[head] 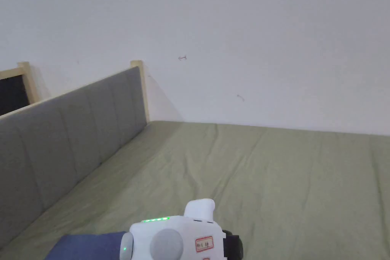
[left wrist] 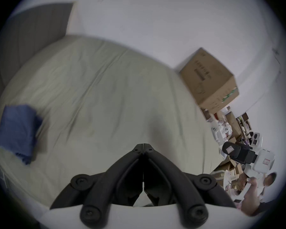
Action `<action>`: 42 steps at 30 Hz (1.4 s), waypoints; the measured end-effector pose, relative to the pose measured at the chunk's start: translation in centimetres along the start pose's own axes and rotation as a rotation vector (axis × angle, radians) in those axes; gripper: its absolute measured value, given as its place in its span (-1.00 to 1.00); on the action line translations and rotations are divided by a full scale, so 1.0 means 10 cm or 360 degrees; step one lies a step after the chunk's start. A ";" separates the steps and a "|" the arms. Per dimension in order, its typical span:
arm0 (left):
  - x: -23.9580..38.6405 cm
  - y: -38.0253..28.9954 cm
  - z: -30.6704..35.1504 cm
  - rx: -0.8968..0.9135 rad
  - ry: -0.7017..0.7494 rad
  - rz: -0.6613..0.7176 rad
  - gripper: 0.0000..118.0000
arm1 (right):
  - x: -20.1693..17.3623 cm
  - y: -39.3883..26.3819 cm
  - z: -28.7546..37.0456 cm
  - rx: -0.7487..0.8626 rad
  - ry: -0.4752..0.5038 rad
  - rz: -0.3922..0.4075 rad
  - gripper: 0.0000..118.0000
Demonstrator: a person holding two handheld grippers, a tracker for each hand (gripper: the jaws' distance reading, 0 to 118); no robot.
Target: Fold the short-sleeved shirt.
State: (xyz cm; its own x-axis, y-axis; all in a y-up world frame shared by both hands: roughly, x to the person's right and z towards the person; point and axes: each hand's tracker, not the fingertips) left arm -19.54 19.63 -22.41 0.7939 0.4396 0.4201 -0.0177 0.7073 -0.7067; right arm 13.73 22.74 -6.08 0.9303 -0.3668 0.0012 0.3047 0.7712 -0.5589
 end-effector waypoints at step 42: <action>1.51 -0.43 0.67 0.1158 0.0621 -0.0474 0.64 | -0.06 -0.16 0.55 0.0983 -0.0729 0.0424 0.99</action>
State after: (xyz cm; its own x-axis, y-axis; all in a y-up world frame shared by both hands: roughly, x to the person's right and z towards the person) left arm -11.52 26.95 -9.25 0.9760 0.0543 0.2107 -0.0547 0.9985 -0.0043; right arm 13.80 24.57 -0.66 0.9378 0.0158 0.3468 -0.0056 0.9995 -0.0305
